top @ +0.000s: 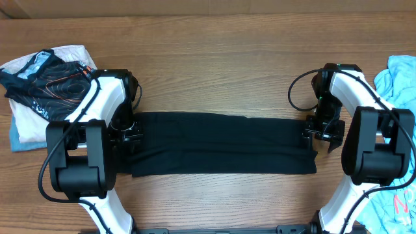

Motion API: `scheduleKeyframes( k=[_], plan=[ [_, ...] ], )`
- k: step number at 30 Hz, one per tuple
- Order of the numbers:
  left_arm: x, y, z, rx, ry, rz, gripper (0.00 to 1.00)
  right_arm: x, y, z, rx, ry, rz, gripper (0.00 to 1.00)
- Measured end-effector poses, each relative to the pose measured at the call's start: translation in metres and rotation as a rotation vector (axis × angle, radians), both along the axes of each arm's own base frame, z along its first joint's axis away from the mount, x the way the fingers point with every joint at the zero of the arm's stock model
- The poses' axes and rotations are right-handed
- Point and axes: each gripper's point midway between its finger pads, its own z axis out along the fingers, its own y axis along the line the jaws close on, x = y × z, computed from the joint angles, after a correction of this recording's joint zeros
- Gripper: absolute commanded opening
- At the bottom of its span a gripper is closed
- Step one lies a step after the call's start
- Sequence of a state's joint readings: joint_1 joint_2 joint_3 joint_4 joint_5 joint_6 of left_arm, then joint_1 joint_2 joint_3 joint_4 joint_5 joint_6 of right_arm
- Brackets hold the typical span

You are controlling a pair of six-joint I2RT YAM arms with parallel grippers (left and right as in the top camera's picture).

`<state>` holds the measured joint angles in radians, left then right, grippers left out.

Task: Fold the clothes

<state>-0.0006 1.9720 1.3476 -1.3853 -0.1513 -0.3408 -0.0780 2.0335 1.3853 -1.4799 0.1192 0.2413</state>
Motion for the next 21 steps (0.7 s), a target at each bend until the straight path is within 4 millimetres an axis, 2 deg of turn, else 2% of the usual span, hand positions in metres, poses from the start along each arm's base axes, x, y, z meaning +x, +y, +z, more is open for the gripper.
scheduleKeyframes(
  k=[8,11,14,18,21],
  plan=[
    [-0.001,0.000,0.000,0.000,0.003,0.000,0.46,0.012,0.020,-0.006,0.137,-0.059,0.010,0.67],
    [-0.001,0.000,0.000,0.000,0.003,-0.001,0.52,0.016,0.026,-0.008,0.176,-0.078,0.014,0.67],
    [-0.001,0.000,0.000,0.001,0.003,0.000,0.54,0.022,0.030,-0.013,0.205,-0.109,0.020,0.66],
    [-0.001,0.000,0.000,0.001,0.005,0.000,0.56,0.017,0.033,-0.023,0.225,-0.115,0.024,0.65],
    [-0.001,0.001,0.001,0.003,0.005,-0.001,0.58,0.013,0.034,-0.031,0.230,-0.117,0.029,0.59]
  ],
)
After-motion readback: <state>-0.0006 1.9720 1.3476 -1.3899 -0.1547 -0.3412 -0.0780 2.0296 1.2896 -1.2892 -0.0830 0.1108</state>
